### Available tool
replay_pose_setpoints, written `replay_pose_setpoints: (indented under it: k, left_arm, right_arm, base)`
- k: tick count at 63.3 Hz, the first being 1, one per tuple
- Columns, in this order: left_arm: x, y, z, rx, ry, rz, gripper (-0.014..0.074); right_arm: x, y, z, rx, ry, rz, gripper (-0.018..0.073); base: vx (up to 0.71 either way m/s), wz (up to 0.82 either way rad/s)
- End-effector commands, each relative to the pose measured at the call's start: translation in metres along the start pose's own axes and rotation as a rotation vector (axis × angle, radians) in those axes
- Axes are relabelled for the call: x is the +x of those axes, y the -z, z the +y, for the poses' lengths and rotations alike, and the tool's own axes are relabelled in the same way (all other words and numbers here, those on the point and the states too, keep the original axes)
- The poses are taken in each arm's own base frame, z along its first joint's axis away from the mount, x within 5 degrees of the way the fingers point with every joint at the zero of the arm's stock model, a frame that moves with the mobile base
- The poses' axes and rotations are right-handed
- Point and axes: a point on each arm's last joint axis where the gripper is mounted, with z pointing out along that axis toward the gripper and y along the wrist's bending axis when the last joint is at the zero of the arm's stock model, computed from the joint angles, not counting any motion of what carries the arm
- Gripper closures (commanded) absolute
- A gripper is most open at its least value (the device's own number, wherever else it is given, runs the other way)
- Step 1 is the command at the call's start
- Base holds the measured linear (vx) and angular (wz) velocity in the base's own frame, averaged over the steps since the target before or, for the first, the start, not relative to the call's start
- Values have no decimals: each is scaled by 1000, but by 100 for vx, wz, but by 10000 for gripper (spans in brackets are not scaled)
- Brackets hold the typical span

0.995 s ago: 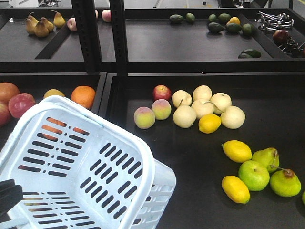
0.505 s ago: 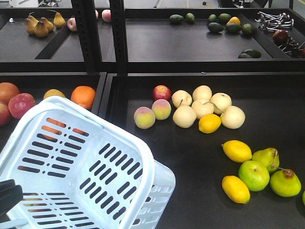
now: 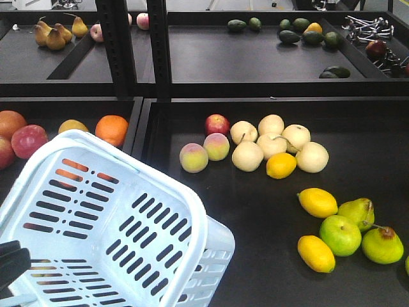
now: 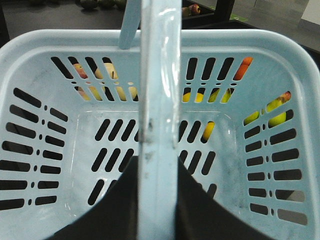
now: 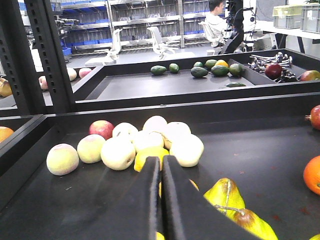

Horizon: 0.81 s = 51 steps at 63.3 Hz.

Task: Pick three apples into basket with both arms
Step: 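Hold the basket in the left gripper while the base backs away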

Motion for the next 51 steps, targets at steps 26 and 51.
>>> replay_pose_setpoints:
  k: [26, 51]
  left_arm:
    - [-15, 3, 0, -16, 37, -104, 604]
    - [-15, 3, 0, -16, 37, -104, 604]
  right_arm:
    - [-2, 0, -1, 6, 19, -66, 564]
    - [-2, 0, -1, 6, 19, -66, 564]
  base:
    - [-1, 3]
    - [-8, 10]
